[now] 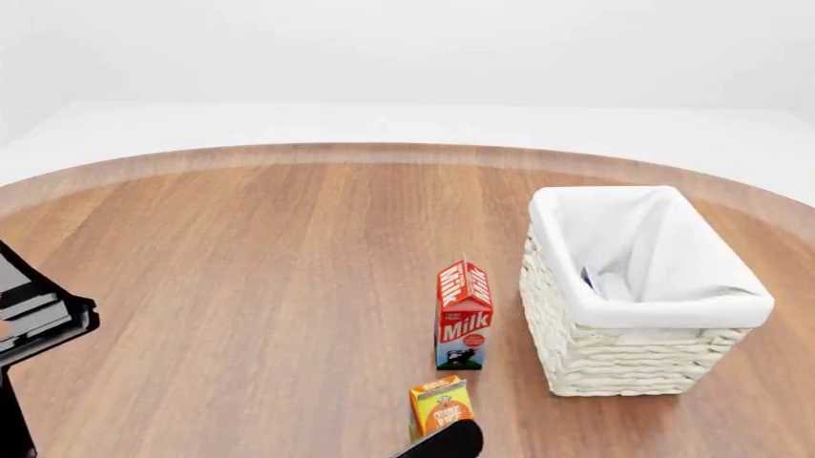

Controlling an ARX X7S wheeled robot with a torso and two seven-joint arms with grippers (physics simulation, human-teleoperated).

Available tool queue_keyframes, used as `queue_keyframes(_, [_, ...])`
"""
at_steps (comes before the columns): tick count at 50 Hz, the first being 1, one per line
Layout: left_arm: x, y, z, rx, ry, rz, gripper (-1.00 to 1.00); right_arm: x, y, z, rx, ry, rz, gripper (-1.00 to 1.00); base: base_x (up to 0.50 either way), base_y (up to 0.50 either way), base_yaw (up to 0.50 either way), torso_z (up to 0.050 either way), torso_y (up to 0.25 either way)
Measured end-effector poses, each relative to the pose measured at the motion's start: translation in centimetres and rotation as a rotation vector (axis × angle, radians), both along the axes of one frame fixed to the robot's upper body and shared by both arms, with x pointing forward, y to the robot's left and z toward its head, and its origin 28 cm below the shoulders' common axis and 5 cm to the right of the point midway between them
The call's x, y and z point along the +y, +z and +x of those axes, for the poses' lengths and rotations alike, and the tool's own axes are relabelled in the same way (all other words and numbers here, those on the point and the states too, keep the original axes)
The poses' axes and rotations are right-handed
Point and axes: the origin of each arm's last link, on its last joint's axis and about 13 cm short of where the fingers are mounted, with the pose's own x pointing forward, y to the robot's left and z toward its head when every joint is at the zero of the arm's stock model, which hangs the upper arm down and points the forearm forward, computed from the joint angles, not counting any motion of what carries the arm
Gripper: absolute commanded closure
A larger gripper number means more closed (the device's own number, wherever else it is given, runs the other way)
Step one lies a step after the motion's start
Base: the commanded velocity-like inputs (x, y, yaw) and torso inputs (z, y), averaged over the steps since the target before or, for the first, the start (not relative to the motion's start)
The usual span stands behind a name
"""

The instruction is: Pick up the cream cheese box and the butter, and put them in the basket.

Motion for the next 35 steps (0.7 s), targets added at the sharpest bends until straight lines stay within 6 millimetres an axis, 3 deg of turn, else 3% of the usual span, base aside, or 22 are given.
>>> queue_keyframes(15, [0.2,0.0,0.0,-0.001,0.007,-0.006,-1.0,0.8,-1.9,1.7,0.06,-0.124,-0.045,-1.0,0.0,0.0,0.0,0.0,0.0])
queue_keyframes(35, [0.3,0.0,-0.1,-0.003,0.011,-0.009,-1.0,1.5,-4.3,1.3,0.079,-0.122,-0.129,-1.0,0.0,0.0,0.0,0.0,0.0])
